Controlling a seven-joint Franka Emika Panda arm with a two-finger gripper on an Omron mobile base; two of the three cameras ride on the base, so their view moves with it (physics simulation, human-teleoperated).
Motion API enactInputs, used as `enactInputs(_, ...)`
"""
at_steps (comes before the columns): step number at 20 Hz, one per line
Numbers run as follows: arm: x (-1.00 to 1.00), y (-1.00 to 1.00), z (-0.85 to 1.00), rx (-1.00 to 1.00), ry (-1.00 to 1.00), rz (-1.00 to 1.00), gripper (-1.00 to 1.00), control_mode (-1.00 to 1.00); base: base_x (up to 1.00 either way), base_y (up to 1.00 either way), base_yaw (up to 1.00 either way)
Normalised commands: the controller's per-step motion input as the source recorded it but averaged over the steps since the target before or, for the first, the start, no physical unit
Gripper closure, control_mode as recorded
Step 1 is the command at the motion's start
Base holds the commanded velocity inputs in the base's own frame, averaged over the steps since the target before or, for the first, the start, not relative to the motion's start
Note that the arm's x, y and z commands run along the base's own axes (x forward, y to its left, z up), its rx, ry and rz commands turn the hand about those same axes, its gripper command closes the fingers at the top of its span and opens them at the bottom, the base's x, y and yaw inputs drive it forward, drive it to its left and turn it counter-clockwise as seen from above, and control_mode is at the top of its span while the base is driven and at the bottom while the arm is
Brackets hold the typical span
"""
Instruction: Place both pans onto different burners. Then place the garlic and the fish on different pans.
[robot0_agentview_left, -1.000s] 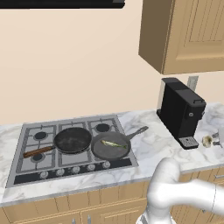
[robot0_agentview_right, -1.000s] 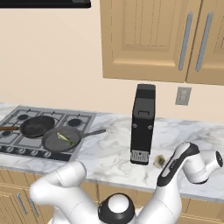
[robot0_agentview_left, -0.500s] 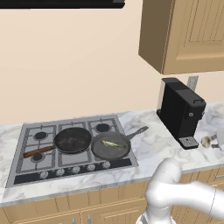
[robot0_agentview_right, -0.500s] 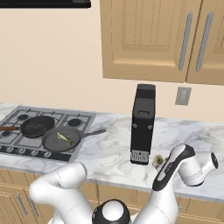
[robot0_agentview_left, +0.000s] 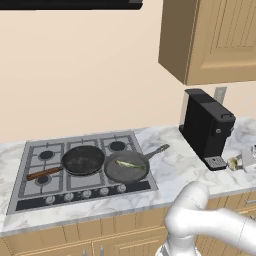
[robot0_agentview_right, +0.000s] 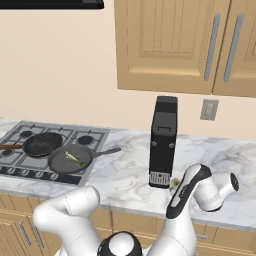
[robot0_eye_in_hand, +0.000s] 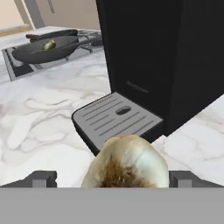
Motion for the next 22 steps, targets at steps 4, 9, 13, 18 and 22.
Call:
enactInputs(4,0.00,0.21,0.00,0.00,0.00,0.00,-1.00,-1.00,0.00,0.00,0.00)
enactInputs(9,0.00,0.20,0.00,0.00,0.00,0.00,-1.00,-1.00,0.00,0.00,0.00)
enactInputs(13,-0.05,0.16,-0.07,0.00,0.00,0.00,-1.00,-1.00,0.00,0.00,0.00)
enactInputs(18,-0.18,0.06,-0.19,0.00,0.00,0.00,-1.00,-1.00,0.00,0.00,0.00)
enactInputs(22,-0.22,0.16,-0.34,0.00,0.00,0.00,-1.00,-1.00,0.00,0.00,0.00)
